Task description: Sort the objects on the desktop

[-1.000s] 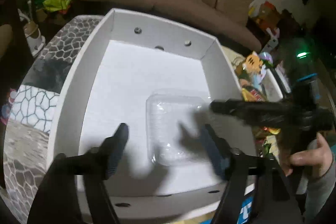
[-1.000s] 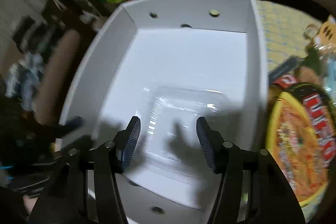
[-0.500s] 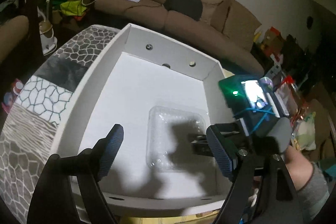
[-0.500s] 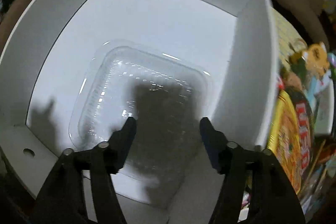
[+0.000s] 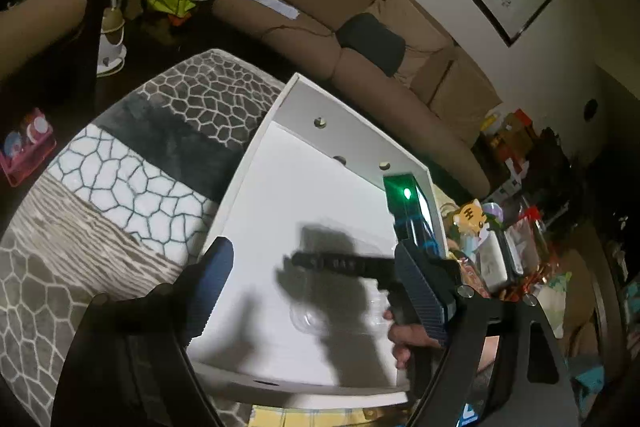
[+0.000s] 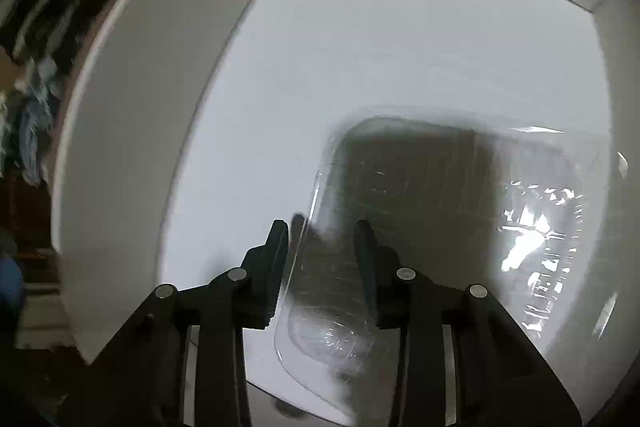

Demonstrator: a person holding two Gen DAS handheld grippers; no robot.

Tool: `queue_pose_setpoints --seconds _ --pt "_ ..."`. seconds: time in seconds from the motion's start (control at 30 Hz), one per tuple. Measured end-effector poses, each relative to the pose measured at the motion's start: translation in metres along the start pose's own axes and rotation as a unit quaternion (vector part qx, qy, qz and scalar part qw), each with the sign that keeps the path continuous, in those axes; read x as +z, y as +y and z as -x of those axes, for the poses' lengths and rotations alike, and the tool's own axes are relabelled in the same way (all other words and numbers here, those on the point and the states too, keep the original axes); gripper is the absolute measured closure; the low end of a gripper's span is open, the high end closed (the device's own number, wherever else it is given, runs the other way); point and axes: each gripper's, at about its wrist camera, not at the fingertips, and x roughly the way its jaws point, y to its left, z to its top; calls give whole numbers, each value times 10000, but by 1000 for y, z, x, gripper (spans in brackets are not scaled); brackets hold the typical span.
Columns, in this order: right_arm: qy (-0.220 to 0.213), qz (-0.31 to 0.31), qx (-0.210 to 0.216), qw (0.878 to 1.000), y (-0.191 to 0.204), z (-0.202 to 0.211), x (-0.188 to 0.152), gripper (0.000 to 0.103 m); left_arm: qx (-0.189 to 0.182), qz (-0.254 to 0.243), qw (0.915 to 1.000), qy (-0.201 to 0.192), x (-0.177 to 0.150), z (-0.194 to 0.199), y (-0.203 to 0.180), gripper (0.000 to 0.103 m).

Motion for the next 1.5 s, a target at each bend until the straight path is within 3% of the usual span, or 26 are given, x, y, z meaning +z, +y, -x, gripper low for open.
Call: queue_pose_setpoints --seconds 0.13,0.23,0.33,0.4,0.47,0.5,0.57,0.6,0.67,0.8,0.83,0.9,0.97,1.03,1.13,1.37,1.5 --pt "-145 -94 119 9998 13 1 13 81 -110 60 9999 49 3 -5 3 18" --pt "-283 -182 356 9988 22 8 22 82 -104 -61 9999 81 3 -8 -3 18" --pt "-416 65 448 9981 36 24 29 75 -151 -85 9998 128 2 -10 -5 18" --pt "-454 -49 621 9970 31 36 32 65 -159 -75 9997 143 2 -10 -5 18" --pt "-623 0 52 9980 17 46 39 64 -150 -73 9998 139 3 -9 -4 18" --pt "-713 148 -524 9960 14 57 34 62 -158 -68 9998 134 3 -8 -4 18" --pt "-700 471 -1316 9877 9 69 16 50 -181 -72 9997 126 4 -6 -3 18" --pt "-609 564 -1564 9842 2 74 5 45 -177 -88 9997 128 3 -6 -4 18" --pt "-352 441 -1686 9841 -16 75 -15 44 -154 -153 9996 151 1 -6 -8 18" --pt "270 106 -1387 9899 -40 55 -51 46 -128 -239 9994 235 -4 -9 -12 16" --pt "346 74 -1304 9908 -42 52 -55 57 -126 -263 9992 258 -5 -10 -14 14" --pt "426 -11 -1059 9935 -42 46 -63 70 -135 -270 9992 253 -6 -9 -14 12" --pt "232 -138 -730 9970 -41 52 -62 93 -172 -229 9993 225 -5 -7 -13 12" --pt "105 -631 -289 9975 -48 57 -57 96 -183 -202 9994 204 -4 -7 -12 12" --pt "-46 -771 -59 9970 -47 62 -51 97 -148 -183 9995 209 -1 -7 -9 12" --pt "264 -394 -17 9989 -27 76 -82 96 -103 -133 9996 225 1 -8 -5 12" --pt "549 -476 113 9973 -23 82 -102 88 -102 -227 9993 265 -3 -8 -11 12"
